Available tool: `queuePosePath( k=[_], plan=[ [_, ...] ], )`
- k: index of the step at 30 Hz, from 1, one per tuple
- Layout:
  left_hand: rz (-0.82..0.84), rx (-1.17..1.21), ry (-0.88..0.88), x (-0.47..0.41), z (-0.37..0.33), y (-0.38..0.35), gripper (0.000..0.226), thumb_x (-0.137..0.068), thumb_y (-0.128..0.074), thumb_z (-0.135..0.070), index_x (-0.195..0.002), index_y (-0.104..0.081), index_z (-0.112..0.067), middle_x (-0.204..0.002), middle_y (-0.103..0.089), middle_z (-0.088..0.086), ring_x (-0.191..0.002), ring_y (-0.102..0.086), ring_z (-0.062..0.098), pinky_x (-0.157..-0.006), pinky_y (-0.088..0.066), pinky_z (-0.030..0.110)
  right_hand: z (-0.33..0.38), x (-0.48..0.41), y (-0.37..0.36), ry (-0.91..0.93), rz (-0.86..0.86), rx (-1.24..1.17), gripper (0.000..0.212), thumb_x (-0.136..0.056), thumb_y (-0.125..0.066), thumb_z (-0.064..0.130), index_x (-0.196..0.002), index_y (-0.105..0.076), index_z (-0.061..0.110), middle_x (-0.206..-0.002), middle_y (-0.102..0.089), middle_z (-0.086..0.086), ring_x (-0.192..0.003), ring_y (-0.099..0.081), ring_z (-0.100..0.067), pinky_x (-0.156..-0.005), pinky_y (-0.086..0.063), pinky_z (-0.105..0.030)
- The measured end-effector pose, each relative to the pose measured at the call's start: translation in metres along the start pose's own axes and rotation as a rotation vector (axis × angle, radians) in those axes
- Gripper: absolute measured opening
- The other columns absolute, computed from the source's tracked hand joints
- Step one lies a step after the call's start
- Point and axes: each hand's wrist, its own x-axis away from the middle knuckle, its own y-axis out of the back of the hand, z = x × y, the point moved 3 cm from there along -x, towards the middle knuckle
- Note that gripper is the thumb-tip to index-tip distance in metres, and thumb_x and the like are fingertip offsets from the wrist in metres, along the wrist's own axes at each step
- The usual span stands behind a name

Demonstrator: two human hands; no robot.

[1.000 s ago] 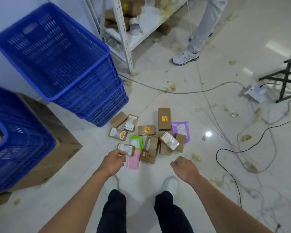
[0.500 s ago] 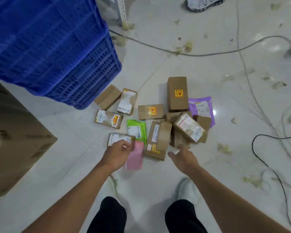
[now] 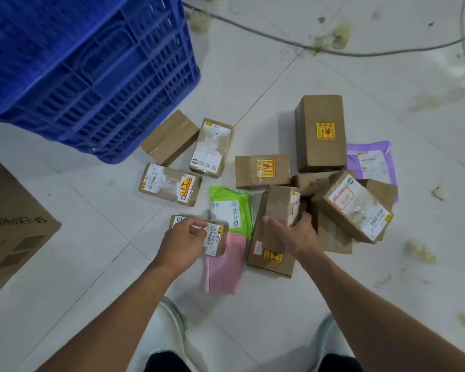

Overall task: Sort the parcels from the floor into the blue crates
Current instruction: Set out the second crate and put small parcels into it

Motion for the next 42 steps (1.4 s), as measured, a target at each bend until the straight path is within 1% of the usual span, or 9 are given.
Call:
queuePosePath(
  k=[5,9,12,15,18,22,27,32,42],
  plan=[
    [0.016,-0.006,0.003,0.010,-0.013,0.015,0.021,-0.096,-0.053,-0.019,-0.106,-0.067,-0.031,-0.107,-0.072,-0.001,-0.093,-0.069,0.016,-0.064,-0.047,0.021,0.021,0.017,0.013,0.010,-0.064,0.098,0.106,-0.069,-0.077,0.065,-0.145,-0.030,0.009,-0.138,-0.046,-0.012,-0.122,-0.051,-0.030,-0.098,-0.050,-0.049],
    [0.011,0.013,0.004,0.042,-0.043,0.049,0.018,-0.095,-0.054,-0.022,-0.103,-0.068,-0.031,-0.109,-0.072,0.001,-0.101,-0.068,0.022,-0.086,-0.056,0.036,0.046,0.061,0.044,0.050,-0.067,0.161,0.103,-0.073,-0.074,0.064,-0.146,-0.030,0.007,-0.140,-0.044,-0.013,-0.127,-0.046,-0.030,-0.103,-0.043,-0.042],
    [0.004,0.026,-0.010,0.083,-0.076,0.082,0.016,-0.095,-0.054,-0.023,-0.092,-0.065,-0.034,-0.108,-0.071,0.002,-0.101,-0.068,0.025,-0.091,-0.056,0.040,0.068,0.105,0.078,0.060,-0.064,0.217,0.104,-0.072,-0.071,0.069,-0.146,-0.031,0.008,-0.142,-0.044,-0.014,-0.129,-0.045,-0.032,-0.105,-0.042,-0.045],
    [-0.008,0.033,-0.015,0.138,-0.114,0.121,0.015,-0.095,-0.054,-0.023,-0.098,-0.066,-0.032,-0.108,-0.071,0.004,-0.102,-0.068,0.025,-0.095,-0.053,0.039,0.097,0.163,0.122,0.091,-0.025,0.301,0.104,-0.072,-0.067,0.072,-0.147,-0.031,0.009,-0.143,-0.043,-0.015,-0.129,-0.046,-0.034,-0.106,-0.042,-0.046],
    [0.000,0.021,-0.020,0.207,-0.146,0.159,0.017,-0.096,-0.054,-0.023,-0.105,-0.067,-0.028,-0.113,-0.071,0.006,-0.104,-0.068,0.027,-0.099,-0.051,0.040,0.124,0.233,0.166,0.154,0.046,0.365,0.101,-0.072,-0.060,0.078,-0.145,-0.032,0.013,-0.139,-0.044,-0.014,-0.124,-0.047,-0.035,-0.097,-0.041,-0.043],
    [-0.038,0.029,-0.026,0.304,-0.174,0.206,0.016,-0.095,-0.052,-0.023,-0.103,-0.065,-0.031,-0.110,-0.071,0.003,-0.103,-0.067,0.026,-0.096,-0.052,0.039,0.168,0.318,0.220,0.192,0.047,0.465,0.093,-0.071,-0.050,0.079,-0.138,-0.040,0.016,-0.130,-0.049,-0.010,-0.119,-0.051,-0.031,-0.090,-0.044,-0.042],
    [-0.119,0.058,0.007,0.407,-0.183,0.249,0.018,-0.097,-0.051,-0.021,-0.108,-0.065,-0.025,-0.110,-0.070,0.007,-0.104,-0.067,0.028,-0.095,-0.053,0.043,0.220,0.403,0.263,0.365,0.084,0.418,0.094,-0.078,-0.055,0.078,-0.145,-0.036,0.014,-0.137,-0.051,-0.014,-0.122,-0.052,-0.035,-0.091,-0.040,-0.040],
    [-0.252,0.148,0.027,0.490,-0.187,0.287,0.016,-0.096,-0.054,-0.021,-0.107,-0.065,-0.024,-0.107,-0.070,0.008,-0.099,-0.067,0.026,-0.093,-0.053,0.041,0.269,0.475,0.280,0.473,0.131,0.454,0.113,-0.064,-0.046,0.092,-0.147,-0.036,0.016,-0.142,-0.046,-0.012,-0.128,-0.049,-0.033,-0.101,-0.044,-0.045],
    [-0.399,0.157,-0.060,0.567,-0.188,0.393,0.028,-0.099,-0.048,-0.020,-0.120,-0.065,-0.014,-0.117,-0.067,0.009,-0.112,-0.062,0.028,-0.101,-0.049,0.044,0.365,0.579,0.254,0.747,0.043,0.656,0.102,-0.069,-0.050,0.085,-0.145,-0.035,0.018,-0.134,-0.047,-0.009,-0.119,-0.053,-0.033,-0.092,-0.046,-0.043]
  ],
)
